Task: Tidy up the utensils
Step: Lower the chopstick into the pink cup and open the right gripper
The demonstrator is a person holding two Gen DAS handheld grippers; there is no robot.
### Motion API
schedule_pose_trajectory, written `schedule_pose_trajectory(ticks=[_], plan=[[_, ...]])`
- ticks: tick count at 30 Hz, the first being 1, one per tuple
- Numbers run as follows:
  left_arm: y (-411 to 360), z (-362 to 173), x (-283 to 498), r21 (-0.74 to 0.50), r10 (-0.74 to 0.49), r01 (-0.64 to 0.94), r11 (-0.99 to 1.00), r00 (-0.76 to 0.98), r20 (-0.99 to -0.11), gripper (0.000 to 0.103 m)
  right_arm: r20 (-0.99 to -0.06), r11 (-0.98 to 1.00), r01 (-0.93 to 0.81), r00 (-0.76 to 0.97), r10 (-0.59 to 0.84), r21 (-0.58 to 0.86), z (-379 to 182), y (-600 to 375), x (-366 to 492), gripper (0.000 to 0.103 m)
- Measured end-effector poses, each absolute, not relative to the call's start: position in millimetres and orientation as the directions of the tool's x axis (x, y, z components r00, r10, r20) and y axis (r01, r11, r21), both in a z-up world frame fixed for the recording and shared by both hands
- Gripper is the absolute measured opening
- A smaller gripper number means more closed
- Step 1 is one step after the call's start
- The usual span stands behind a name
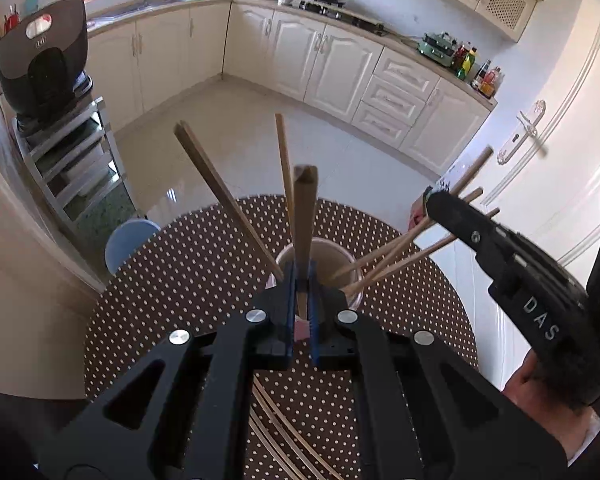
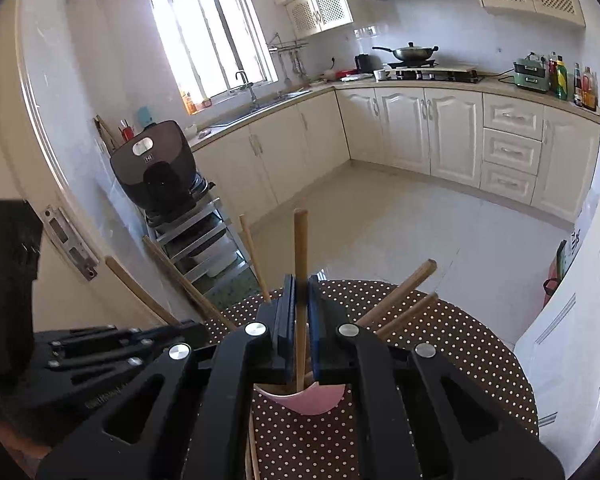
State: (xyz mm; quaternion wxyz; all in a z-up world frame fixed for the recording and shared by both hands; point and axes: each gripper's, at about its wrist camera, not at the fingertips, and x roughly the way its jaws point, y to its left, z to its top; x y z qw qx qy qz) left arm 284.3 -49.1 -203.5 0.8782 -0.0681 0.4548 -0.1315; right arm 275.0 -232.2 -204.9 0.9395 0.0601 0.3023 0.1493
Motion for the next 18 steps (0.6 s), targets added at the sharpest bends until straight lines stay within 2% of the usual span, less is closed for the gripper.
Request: schedule_pose_trajectory(ticks=[15, 16, 18], plan=[[-49, -196, 270, -0.222, -0.29, 0.189, 0.957, 0.557, -0.778, 0.007, -0.614, 0.951, -0.209, 0.727, 0.307, 0.228, -221, -231, 251, 0.009], [-48, -194, 268, -0.219, -0.29, 0.192, 0.957, 0.563, -0.774, 0.007, -0.61, 0.953, -0.201, 0.733, 0.301, 0.229, -219, -232, 249, 0.011], [-46, -190, 264, -0.22, -0.293, 0.195, 0.956, 0.57, -0.767, 0.007, -0.599, 0.955, -0.185, 0.746, 0.291, 0.233, -214, -233, 245, 0.031]])
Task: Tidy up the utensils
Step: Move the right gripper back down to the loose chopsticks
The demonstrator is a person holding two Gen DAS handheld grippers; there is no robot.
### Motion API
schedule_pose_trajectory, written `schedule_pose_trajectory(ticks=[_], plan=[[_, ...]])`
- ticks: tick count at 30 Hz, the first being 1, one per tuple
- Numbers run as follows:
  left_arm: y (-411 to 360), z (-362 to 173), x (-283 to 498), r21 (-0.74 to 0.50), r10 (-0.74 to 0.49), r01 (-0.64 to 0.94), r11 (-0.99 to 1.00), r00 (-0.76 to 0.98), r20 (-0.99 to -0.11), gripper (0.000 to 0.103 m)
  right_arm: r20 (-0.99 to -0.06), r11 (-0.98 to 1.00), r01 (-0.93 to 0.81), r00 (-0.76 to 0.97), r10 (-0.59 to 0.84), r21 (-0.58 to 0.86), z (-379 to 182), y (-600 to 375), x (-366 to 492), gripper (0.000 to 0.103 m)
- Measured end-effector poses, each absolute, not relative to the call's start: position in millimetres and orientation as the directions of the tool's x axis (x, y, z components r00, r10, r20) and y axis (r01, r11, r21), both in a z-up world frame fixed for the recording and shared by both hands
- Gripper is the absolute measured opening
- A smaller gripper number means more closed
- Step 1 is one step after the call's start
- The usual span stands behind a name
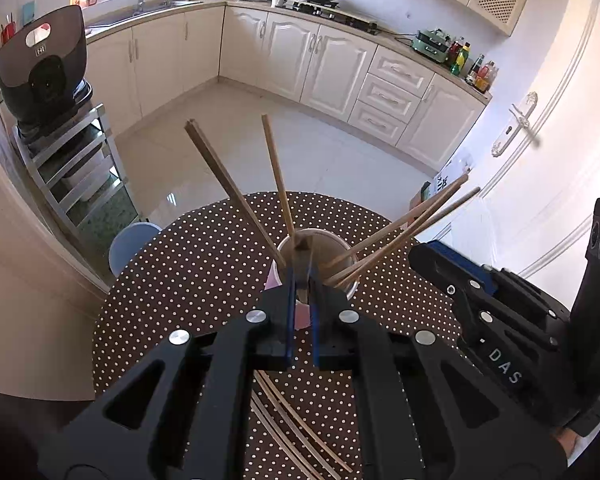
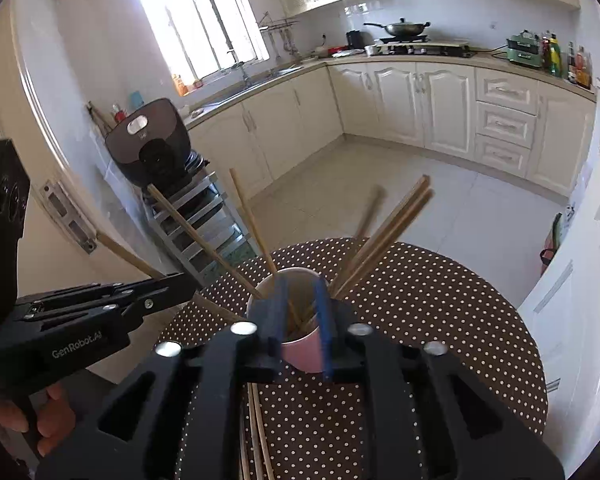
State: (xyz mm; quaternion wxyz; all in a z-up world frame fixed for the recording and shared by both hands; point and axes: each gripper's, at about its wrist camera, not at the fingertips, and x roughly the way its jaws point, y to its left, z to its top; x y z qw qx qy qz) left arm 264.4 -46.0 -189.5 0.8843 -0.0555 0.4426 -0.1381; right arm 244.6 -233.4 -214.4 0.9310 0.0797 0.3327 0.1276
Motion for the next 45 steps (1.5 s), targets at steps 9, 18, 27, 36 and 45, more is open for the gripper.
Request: schedule_pose_trajectory(ticks=[9, 18, 27, 36, 45], plan=[[-39, -169, 247, -0.212, -0.295, 0.206, 0.955, 0.617, -0.729, 0.051, -0.558, 0.959, -0.134, 0.789, 0.256, 0.25, -195, -244, 214, 0.049], [-27, -153, 218, -0.242, -0.342, 0.242, 0.94, 0.625, -0.702, 0.052, -0.525, 0.963, -0.068, 0.827, 0.201, 0.261, -180, -255, 168, 0.054], [5, -164, 190, -0.264, -0.343, 0.219, 0.939, 0.605, -0.718, 0.052, -0.578, 0.965, -0.072, 0.789, 0.21, 0.252, -195, -233, 148, 0.054], [31, -218, 189, -0.318, -0.344, 0.137, 0.938, 0.47, -0.813, 0.052, -0.693, 0.967, -0.128, 0.677, 0.247, 0.22, -237, -194, 159, 0.054], [17, -274, 200, -0.305, -0.318, 0.096, 0.948, 0.367, -0.874, 0.041, -0.779, 0.971, -0.149, 0.579, 0.241, 0.189, -279, -182, 179, 0.054]])
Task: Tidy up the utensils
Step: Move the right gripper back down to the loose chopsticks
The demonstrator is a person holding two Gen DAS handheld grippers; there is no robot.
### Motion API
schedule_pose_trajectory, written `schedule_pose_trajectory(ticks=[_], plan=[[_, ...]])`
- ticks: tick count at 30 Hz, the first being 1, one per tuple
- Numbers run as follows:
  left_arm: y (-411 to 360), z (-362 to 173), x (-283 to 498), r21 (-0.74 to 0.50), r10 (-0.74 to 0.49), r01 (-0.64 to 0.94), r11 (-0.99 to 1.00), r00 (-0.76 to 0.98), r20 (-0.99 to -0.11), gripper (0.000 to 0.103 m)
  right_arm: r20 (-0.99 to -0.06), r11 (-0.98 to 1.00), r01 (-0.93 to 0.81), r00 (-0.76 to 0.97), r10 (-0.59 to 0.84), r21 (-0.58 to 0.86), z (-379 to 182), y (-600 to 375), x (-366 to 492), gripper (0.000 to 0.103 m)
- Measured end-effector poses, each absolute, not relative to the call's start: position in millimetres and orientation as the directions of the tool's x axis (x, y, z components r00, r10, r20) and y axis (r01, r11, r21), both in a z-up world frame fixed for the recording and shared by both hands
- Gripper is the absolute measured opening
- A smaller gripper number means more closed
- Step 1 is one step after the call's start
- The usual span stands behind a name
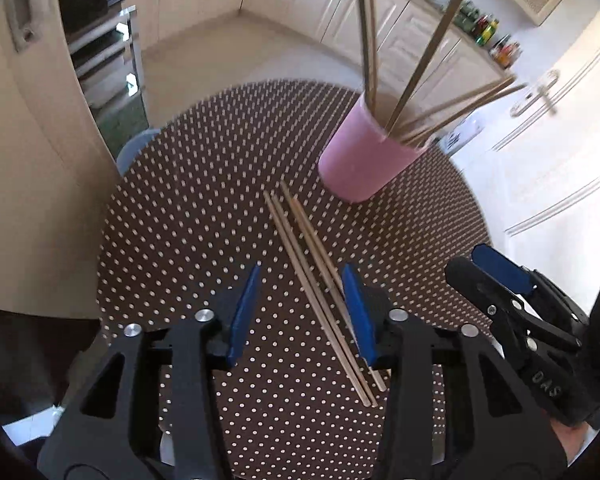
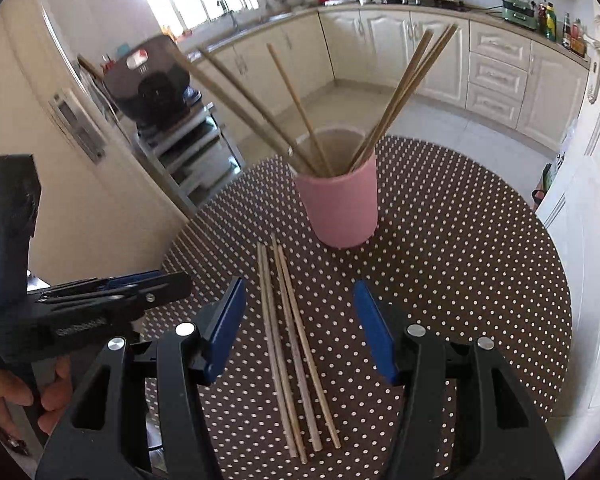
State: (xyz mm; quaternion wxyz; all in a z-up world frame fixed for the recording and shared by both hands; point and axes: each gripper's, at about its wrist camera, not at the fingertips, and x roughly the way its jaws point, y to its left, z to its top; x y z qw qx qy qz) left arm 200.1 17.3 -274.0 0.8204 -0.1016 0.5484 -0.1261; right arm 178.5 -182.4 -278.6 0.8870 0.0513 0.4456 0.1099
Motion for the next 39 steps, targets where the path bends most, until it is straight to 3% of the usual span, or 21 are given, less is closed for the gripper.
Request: schedule_pose_trajectory(ticks=[12, 26, 34, 39], plan=[[-17, -353, 239, -0.201, -0.207, 0.051, 0.978, 0.185, -0.961, 0.037, -0.839, 0.965, -0.175, 0.48, 0.258, 0.196, -314, -194, 201, 0.054], [-36, -372, 265, -0.133, -0.134, 0.018, 0.991, 0.167, -0.977, 0.038, -0.86, 0.953, -0.191, 0.415, 0.296, 0.236, -334, -194, 220, 0.054], [-24, -368, 270, -0.107, -0.108, 0.02, 0.994, 0.184, -0.977, 0.015, -0.877, 0.94, -0.244, 0.36, 0.317, 0.239, -346, -181, 238, 0.052], [-3, -370, 265, -0.155, -0.154, 0.006, 0.988, 0.177, -0.972, 0.009, -0.893, 0.925, -0.314, 0.322, 0.314, 0.212, -356, -159, 252, 0.032]])
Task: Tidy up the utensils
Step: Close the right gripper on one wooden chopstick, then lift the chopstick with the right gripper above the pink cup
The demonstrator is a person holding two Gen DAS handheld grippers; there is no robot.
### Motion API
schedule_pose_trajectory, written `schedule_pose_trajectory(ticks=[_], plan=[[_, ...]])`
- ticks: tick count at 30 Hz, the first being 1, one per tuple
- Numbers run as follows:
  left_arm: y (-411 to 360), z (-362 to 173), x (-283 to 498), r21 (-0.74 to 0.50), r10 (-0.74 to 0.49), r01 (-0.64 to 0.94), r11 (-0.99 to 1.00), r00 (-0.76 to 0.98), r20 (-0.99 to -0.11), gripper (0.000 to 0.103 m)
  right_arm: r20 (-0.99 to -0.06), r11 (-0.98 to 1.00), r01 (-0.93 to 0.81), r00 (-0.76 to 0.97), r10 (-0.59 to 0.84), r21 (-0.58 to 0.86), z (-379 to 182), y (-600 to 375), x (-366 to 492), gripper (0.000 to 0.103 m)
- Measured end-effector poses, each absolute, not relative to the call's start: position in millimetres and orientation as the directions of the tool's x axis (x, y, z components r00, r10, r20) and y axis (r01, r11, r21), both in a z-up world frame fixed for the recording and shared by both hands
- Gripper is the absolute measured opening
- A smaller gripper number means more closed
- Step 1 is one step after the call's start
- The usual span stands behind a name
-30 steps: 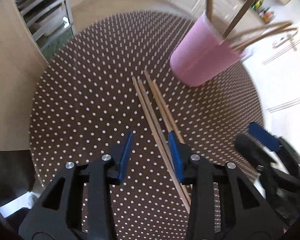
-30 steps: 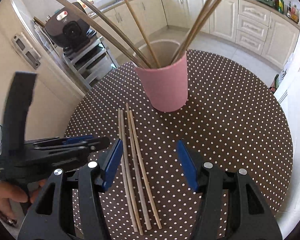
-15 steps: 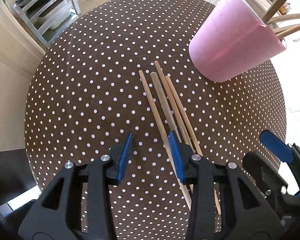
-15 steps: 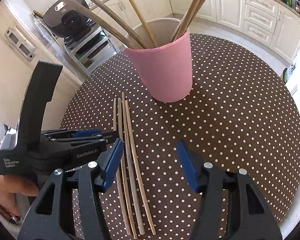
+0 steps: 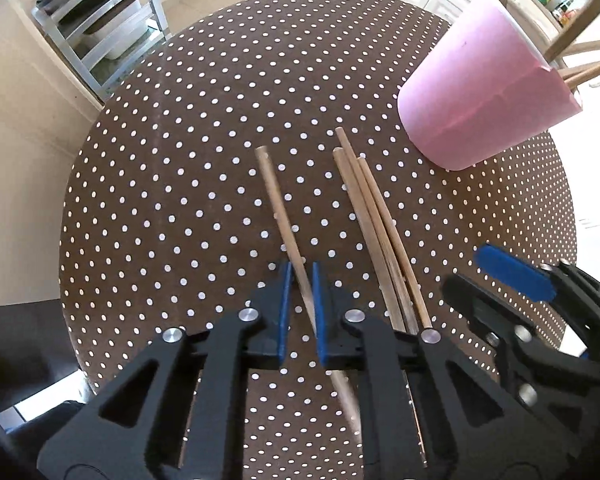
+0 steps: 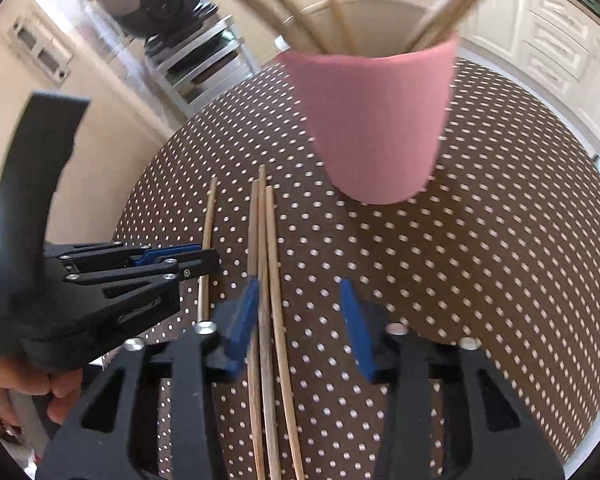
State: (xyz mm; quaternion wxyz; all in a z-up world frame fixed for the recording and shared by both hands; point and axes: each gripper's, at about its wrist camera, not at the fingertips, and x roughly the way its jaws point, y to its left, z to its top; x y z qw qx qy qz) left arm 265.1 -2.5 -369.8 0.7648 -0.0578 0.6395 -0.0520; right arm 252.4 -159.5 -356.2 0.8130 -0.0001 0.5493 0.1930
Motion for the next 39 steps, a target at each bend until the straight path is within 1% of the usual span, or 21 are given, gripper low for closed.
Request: schedule_pose_trajectory(ticks=[4, 8, 9, 13, 21, 23, 24, 26, 29, 39], plan=[[14, -373, 265, -0.196, -0.188, -0.026, 0.98, 0.174, -0.967, 0.007, -0.909, 0.916, -0.356, 0.291, 0.299, 0.187, -364, -142, 264, 0.025], [18, -374, 266, -0.204, -0.196, -0.03, 0.978, 0.173, -0.965, 0.007, -0.924, 0.917, -0.352, 0.254, 0.287, 0.188, -373, -135, 274, 0.021], [18, -374, 266, -0.206, -0.198, -0.031, 0.978, 0.173, -0.965, 0.007, -0.926, 0.916, -0.36, 0.255, 0.278, 0.176, -373, -133, 276, 0.018], [22, -375, 268, -0.221, -0.209, -0.052, 0.974, 0.174, -0.962, 0.007, -0.935, 0.914, -0.379, 0.249, 0.251, 0.145, -376, -123, 285, 0.014], [25, -379, 275, -0.21, -0.197, -0.063, 0.976, 0.161, -0.967, 0.007, -0.948, 0.911, -0.396, 0.228, 0.22, 0.116, -383, -104, 305, 0.014], [22, -378, 273, -0.201, -0.191, -0.047, 0.978, 0.164, -0.968, 0.006, -0.949, 0.913, -0.393, 0.232, 0.214, 0.109, -385, -104, 307, 0.009], [19, -376, 271, -0.195, -0.187, -0.038, 0.98, 0.164, -0.969, 0.006, -0.949, 0.915, -0.386, 0.227, 0.22, 0.12, -385, -106, 307, 0.007], [13, -371, 269, -0.2, -0.191, -0.039, 0.979, 0.167, -0.967, 0.006, -0.947, 0.916, -0.369, 0.205, 0.249, 0.161, -384, -115, 308, 0.005], [11, -362, 264, -0.211, -0.2, -0.041, 0.977, 0.186, -0.962, 0.006, -0.938, 0.915, -0.361, 0.215, 0.272, 0.183, -377, -121, 303, 0.005], [18, -301, 242, -0.23, -0.227, 0.035, 0.973, 0.353, -0.908, 0.006, -0.867, 0.896, -0.352, 0.315, 0.385, 0.27, -326, -133, 274, 0.005]])
